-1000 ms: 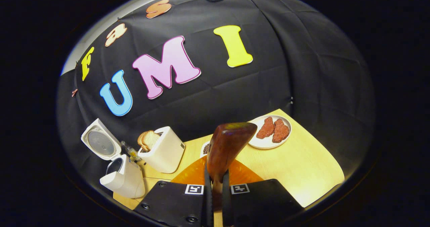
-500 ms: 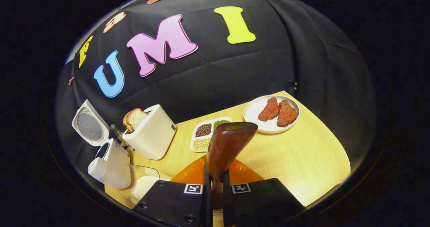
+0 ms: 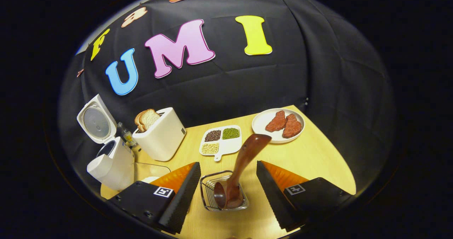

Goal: Close the left gripper, press the button to open the rice cooker; take a wooden spoon from the chopstick holder with the right hand, scoop a spoonful of rice and pour it into the rice cooker, then put the wooden spoon back into the chopstick holder.

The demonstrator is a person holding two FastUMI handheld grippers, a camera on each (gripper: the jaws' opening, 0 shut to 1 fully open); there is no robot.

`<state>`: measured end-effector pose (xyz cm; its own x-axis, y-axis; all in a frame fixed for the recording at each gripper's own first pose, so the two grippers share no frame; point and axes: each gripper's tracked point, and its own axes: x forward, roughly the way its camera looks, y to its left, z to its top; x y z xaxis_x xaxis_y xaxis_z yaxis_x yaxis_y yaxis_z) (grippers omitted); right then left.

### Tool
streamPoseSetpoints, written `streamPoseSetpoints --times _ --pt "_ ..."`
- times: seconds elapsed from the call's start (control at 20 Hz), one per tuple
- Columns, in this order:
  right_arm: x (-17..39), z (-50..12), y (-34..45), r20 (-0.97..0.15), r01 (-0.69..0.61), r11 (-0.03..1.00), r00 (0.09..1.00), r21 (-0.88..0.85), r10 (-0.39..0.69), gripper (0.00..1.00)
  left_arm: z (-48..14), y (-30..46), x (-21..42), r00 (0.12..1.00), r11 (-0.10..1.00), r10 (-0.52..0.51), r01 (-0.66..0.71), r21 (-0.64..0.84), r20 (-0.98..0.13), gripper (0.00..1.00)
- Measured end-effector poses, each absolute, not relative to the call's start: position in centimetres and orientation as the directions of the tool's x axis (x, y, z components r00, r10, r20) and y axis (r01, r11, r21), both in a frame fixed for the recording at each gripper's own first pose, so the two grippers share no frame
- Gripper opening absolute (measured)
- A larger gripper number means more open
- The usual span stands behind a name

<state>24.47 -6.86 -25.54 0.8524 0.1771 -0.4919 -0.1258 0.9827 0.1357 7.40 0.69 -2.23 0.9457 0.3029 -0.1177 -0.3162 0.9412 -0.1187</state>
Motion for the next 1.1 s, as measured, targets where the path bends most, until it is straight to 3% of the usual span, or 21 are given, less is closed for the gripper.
streamPoseSetpoints --times 0.4,0.85,1.1 --pt "19.8 -18.2 -8.4 -0.359 -0.167 0.986 0.920 0.004 0.158 0.98 4.7 8.5 8.5 0.891 0.889 0.454 -0.454 -0.061 -0.008 0.95" --pt "16.6 -13.3 -4.4 -0.289 -0.241 0.970 0.927 0.026 0.238 0.98 16.8 13.6 14.6 0.884 0.894 0.448 -0.440 -0.085 0.134 0.94" --pt "15.6 -10.9 -3.4 -0.251 -0.260 0.965 0.934 0.002 0.253 0.99 18.3 16.3 20.3 0.907 0.910 0.410 -0.400 -0.105 0.095 0.95"
